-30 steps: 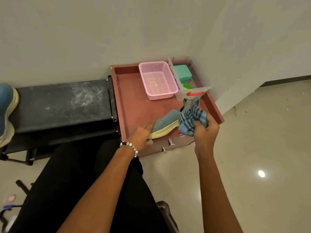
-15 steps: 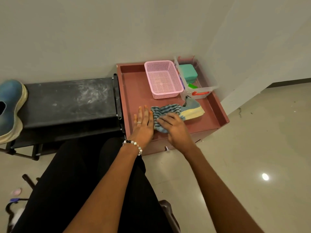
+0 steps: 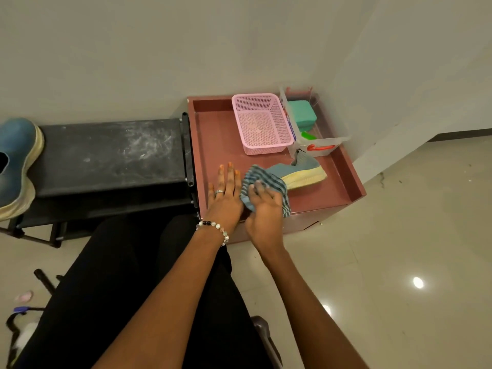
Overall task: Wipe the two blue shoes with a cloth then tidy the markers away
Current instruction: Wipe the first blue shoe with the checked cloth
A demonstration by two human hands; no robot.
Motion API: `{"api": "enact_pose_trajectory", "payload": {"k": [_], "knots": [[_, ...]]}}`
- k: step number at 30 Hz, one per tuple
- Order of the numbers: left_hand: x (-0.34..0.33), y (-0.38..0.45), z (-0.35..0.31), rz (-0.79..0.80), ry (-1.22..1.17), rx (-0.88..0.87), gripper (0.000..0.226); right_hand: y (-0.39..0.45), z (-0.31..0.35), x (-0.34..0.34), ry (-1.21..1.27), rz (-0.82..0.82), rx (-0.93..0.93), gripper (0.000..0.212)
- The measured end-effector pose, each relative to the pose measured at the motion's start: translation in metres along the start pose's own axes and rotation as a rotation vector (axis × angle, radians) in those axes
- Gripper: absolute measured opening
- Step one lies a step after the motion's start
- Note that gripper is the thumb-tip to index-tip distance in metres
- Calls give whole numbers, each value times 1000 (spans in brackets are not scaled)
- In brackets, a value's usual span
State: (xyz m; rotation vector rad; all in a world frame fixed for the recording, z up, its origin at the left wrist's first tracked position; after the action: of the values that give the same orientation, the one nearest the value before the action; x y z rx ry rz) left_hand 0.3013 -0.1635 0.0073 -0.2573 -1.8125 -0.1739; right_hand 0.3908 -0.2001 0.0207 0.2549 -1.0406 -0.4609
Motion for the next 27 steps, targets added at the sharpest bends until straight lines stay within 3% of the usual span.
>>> {"api": "enact_pose_trajectory", "payload": {"k": [4, 6, 8, 11, 13, 16, 19, 22, 27], "knots": [[4, -3, -3, -6, -10, -27, 76, 8, -23, 13, 57, 66, 361, 54], [5, -4, -7, -50, 2, -61, 82, 21, -53, 16, -40, 133, 522, 56], [5, -4, -7, -70, -5, -59, 85, 40, -86, 21, -188, 190, 564, 57], [5, -3, -6, -90, 3, -60, 85, 52, -112, 31, -378, 217, 443, 56], [5, -2, -6, -96, 0, -64, 85, 50, -97, 27, -410, 168, 266, 49], [5, -1, -8, -87, -10, -66, 84, 38, -52, 12, -212, 83, -107, 50], [-1, 2, 1, -39, -55, 5, 74, 19, -12, 8, 99, 45, -240, 62], [-4, 4, 6, -16, -62, 18, 73, 11, 3, 14, 242, 19, -72, 51], [4, 2, -4, -77, -33, -48, 84, 26, -38, 17, 36, 84, 455, 47]]}}
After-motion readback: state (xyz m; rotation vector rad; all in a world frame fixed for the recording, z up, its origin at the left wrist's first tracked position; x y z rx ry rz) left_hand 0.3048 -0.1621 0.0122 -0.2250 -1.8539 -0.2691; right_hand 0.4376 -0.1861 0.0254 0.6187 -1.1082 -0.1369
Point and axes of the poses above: each hand's wrist, its own y-axis towards the middle knuckle, its own x-axis out of the back of the hand, z = x × y, the point moved 3 cm from there along y, towards the middle knuckle, and after that the axes turned 13 degrees about -z, right-handed, at the moved point
